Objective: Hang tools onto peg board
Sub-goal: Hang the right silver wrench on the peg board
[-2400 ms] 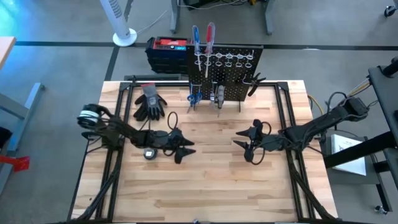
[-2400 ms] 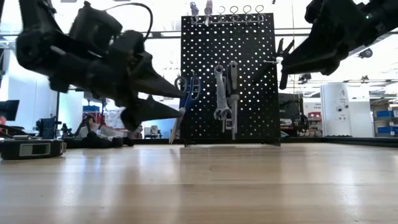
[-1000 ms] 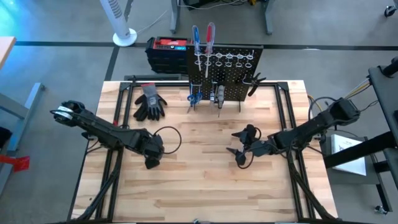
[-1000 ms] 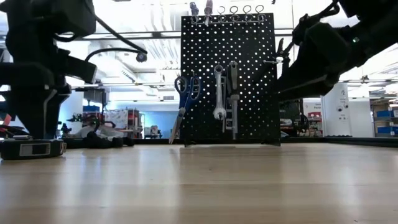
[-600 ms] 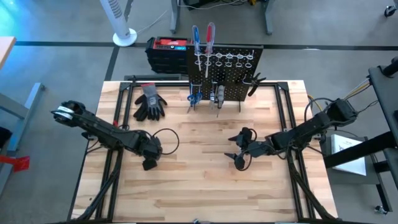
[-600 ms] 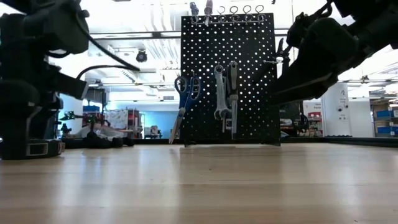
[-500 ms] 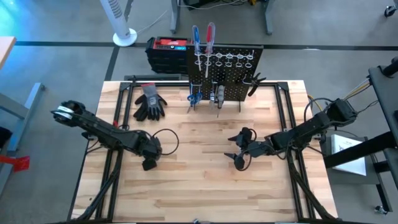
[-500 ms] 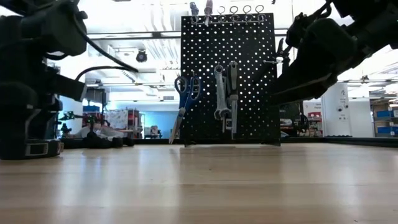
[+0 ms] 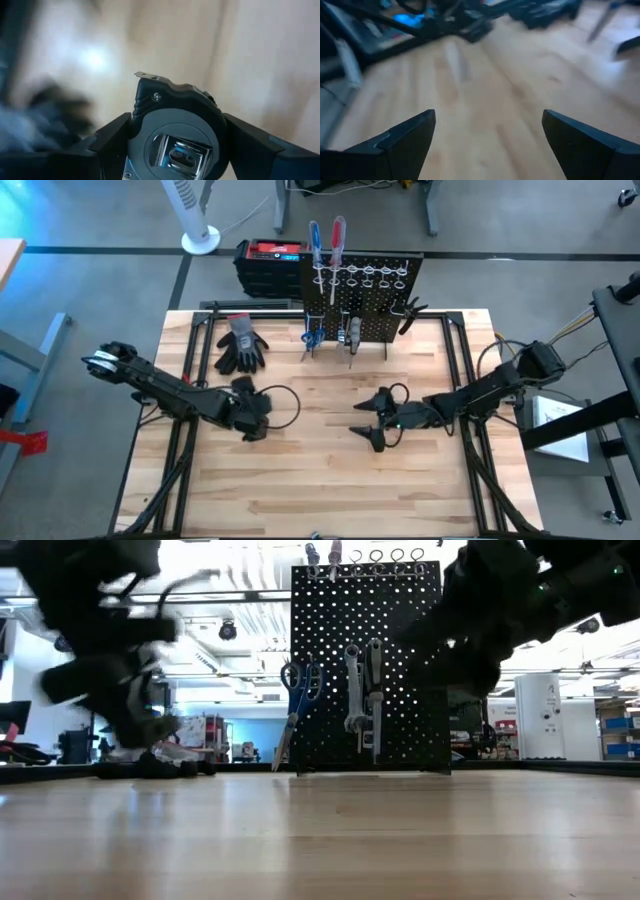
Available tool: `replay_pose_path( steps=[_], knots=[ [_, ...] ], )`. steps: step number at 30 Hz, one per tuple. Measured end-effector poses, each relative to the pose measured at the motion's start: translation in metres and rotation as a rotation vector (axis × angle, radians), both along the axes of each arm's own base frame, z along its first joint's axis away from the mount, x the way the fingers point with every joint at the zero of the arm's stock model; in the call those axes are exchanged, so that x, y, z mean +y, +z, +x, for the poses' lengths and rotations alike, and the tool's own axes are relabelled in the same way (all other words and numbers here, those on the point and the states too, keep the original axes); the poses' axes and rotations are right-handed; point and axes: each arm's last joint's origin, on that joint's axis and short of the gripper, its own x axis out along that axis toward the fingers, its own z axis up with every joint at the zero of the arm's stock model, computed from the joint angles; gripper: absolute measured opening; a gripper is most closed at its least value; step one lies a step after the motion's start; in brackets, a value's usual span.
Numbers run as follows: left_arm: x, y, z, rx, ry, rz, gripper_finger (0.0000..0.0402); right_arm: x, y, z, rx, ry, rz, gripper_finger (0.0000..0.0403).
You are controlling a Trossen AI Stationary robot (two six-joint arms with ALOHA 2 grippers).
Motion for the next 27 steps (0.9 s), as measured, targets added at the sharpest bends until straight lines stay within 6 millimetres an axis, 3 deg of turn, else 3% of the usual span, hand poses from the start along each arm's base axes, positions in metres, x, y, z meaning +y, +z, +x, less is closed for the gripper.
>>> replay_pose_path(
  steps=[6, 11, 16, 20, 24, 27],
  knots=[
    [-0.012, 0.031, 0.048, -0.14, -0.144, 0.253, 0.0259, 0.003, -0.02, 0.021, -0.173, -0.102, 0.183, 0.036],
    [-0.032, 0.042, 0.095, -0.054, -0.323, 0.377, 0.0259, 0.005, -0.03, 0.049, -0.342, -0.132, 0.274, 0.036],
    [-0.056, 0.05, 0.135, 0.01, -0.451, 0.456, 0.0259, 0.009, -0.04, 0.075, -0.36, -0.15, 0.291, 0.036],
    [-0.067, 0.047, 0.153, 0.087, -0.51, 0.487, 0.0259, 0.011, -0.042, 0.084, -0.365, -0.149, 0.294, 0.0359],
    [-0.07, 0.044, 0.16, 0.114, -0.52, 0.491, 0.0259, 0.011, -0.038, 0.084, -0.374, -0.144, 0.295, 0.0358],
    [-0.07, 0.043, 0.159, 0.123, -0.523, 0.493, 0.0259, 0.011, -0.035, 0.083, -0.375, -0.144, 0.295, 0.0333]
  ],
)
